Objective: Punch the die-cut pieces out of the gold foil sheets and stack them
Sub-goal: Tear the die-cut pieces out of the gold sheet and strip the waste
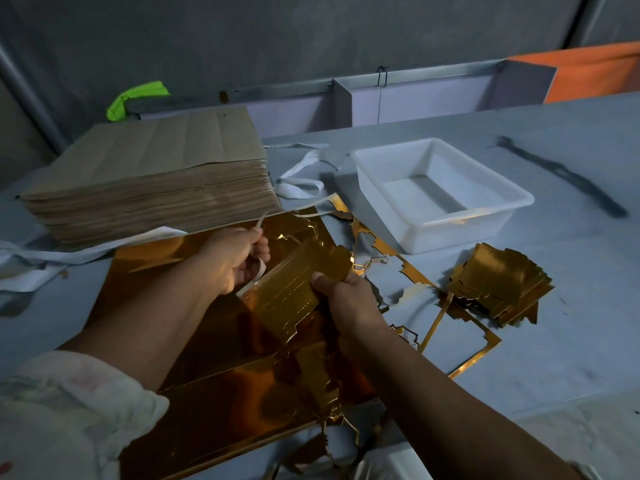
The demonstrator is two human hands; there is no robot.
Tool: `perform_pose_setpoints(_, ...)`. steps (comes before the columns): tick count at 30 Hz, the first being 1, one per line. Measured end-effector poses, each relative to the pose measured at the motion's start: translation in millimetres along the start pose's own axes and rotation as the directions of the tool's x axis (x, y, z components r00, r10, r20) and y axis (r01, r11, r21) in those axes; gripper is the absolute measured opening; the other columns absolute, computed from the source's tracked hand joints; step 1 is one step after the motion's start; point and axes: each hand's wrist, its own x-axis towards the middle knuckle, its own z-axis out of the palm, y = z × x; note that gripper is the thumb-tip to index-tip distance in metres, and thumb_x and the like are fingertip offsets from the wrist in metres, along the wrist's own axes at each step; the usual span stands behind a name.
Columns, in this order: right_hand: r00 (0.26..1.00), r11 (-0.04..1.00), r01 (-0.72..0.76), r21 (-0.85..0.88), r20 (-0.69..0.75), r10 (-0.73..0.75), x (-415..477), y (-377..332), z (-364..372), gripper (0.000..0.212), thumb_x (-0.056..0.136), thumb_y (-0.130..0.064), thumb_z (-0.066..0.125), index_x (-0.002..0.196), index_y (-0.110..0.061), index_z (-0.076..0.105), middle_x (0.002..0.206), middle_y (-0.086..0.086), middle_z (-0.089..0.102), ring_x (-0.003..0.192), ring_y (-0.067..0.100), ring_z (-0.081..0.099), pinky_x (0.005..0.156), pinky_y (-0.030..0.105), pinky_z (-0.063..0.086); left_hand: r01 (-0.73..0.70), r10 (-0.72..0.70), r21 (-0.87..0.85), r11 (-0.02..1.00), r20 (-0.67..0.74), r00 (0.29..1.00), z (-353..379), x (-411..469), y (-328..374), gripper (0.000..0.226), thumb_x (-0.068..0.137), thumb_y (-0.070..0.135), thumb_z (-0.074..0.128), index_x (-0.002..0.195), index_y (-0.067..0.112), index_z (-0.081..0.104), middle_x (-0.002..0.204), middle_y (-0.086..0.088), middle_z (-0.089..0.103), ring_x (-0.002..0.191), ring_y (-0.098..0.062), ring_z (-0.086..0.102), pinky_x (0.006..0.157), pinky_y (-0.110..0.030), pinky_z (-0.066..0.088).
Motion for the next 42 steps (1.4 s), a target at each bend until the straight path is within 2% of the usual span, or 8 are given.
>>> perform_pose_setpoints(6, 0.979, 0.995, 0.082, 0.065, -0.19, -0.068, 6, -8, -12, 0.005, 0.098, -0.031, 0.059, 0.1, -0.027, 0.056, 0.07, -0.004, 0.073, 0.066, 0.021, 0.074, 0.072, 0.045, 0.061, 0.067, -0.066, 0.033, 0.997, -0.038, 0.997, -4, 3, -9, 0.021, 0.1, 0.026, 0.054, 0.092, 0.01, 0.065, 0.071, 0.002, 0.053, 0.054, -0.005, 0.042, 0.037, -0.014, 0.03)
perform_pose_setpoints(10, 0.955, 0.989, 0.133, 0.07, -0.276, -0.109, 7, -16, -16, 0.006, 0.1, -0.032, 0.056, 0.094, -0.032, 0.054, 0.093, 0.004, 0.071, 0.087, 0.028, 0.072, 0.089, 0.052, 0.056, 0.061, -0.055, 0.141, 0.988, -0.044, 0.998, -4, 5, -13, 0.023, 0.101, 0.029, 0.051, 0.094, 0.011, 0.063, 0.071, 0.002, 0.047, 0.052, -0.008, 0.035, 0.042, -0.019, 0.026)
perform_pose_setpoints(20, 0.908, 0.969, 0.215, 0.125, -0.39, -0.152, 9, -27, -22, 0.007, 0.1, -0.031, 0.055, 0.093, -0.032, 0.055, 0.093, 0.004, 0.069, 0.088, 0.024, 0.069, 0.085, 0.049, 0.057, 0.0, 0.007, 0.329, 0.944, -0.022, 1.0, -4, 13, -25, 0.025, 0.103, 0.029, 0.047, 0.094, 0.013, 0.064, 0.075, -0.002, 0.047, 0.054, -0.011, 0.033, 0.043, -0.022, 0.023)
perform_pose_setpoints(25, 0.883, 0.961, 0.234, 0.146, -0.447, -0.147, 8, -37, -31, 0.007, 0.101, -0.032, 0.053, 0.096, -0.027, 0.052, 0.108, 0.006, 0.066, 0.104, 0.029, 0.064, 0.095, 0.056, 0.051, -0.031, 0.065, 0.537, 0.843, -0.045, 0.997, -14, 17, -32, 0.024, 0.102, 0.028, 0.047, 0.109, 0.013, 0.064, 0.086, -0.004, 0.056, 0.069, -0.014, 0.049, 0.057, -0.026, 0.038)
perform_pose_setpoints(29, 0.888, 0.956, 0.242, 0.165, -0.435, -0.149, 7, -41, -30, 0.007, 0.102, -0.033, 0.052, 0.096, -0.028, 0.052, 0.107, 0.003, 0.065, 0.096, 0.025, 0.064, 0.092, 0.056, 0.053, -0.058, 0.228, 0.756, 0.652, -0.123, 0.966, -3, 9, -31, 0.051, 0.101, 0.049, 0.041, 0.143, 0.02, 0.043, 0.137, -0.014, 0.043, 0.116, -0.029, 0.05, 0.081, -0.036, 0.043)
perform_pose_setpoints(34, 0.883, 0.957, 0.241, 0.161, -0.446, -0.147, 9, -40, -23, 0.009, 0.101, -0.033, 0.053, 0.097, -0.025, 0.051, 0.104, 0.005, 0.068, 0.086, 0.023, 0.069, 0.07, 0.038, 0.06, -0.381, 0.315, 0.394, 0.836, 0.224, 0.923, 24, -24, -19, 0.047, 0.084, 0.064, 0.051, 0.115, 0.03, 0.057, 0.118, 0.003, 0.055, 0.099, -0.011, 0.055, 0.07, -0.026, 0.042)
perform_pose_setpoints(38, 0.877, 0.956, 0.257, 0.144, -0.45, -0.168, 6, -41, -21, 0.011, 0.101, -0.033, 0.054, 0.095, -0.024, 0.052, 0.099, 0.006, 0.069, 0.072, 0.018, 0.068, 0.057, 0.028, 0.052, -0.244, 0.139, 0.178, 0.953, 0.458, 0.878, 44, -40, -24, 0.028, 0.081, 0.035, 0.072, 0.103, 0.018, 0.068, 0.099, 0.001, 0.075, 0.099, -0.017, 0.068, 0.091, -0.035, 0.051)
perform_pose_setpoints(42, 0.877, 0.953, 0.271, 0.137, -0.443, -0.186, 1, -43, -24, 0.008, 0.102, -0.032, 0.053, 0.096, -0.026, 0.054, 0.103, 0.005, 0.068, 0.084, 0.023, 0.066, 0.062, 0.03, 0.051, -0.165, 0.088, 0.138, 0.977, 0.443, 0.892, 52, -41, -30, 0.012, 0.091, 0.021, 0.066, 0.1, 0.015, 0.071, 0.09, 0.002, 0.077, 0.088, -0.013, 0.072, 0.081, -0.031, 0.053)
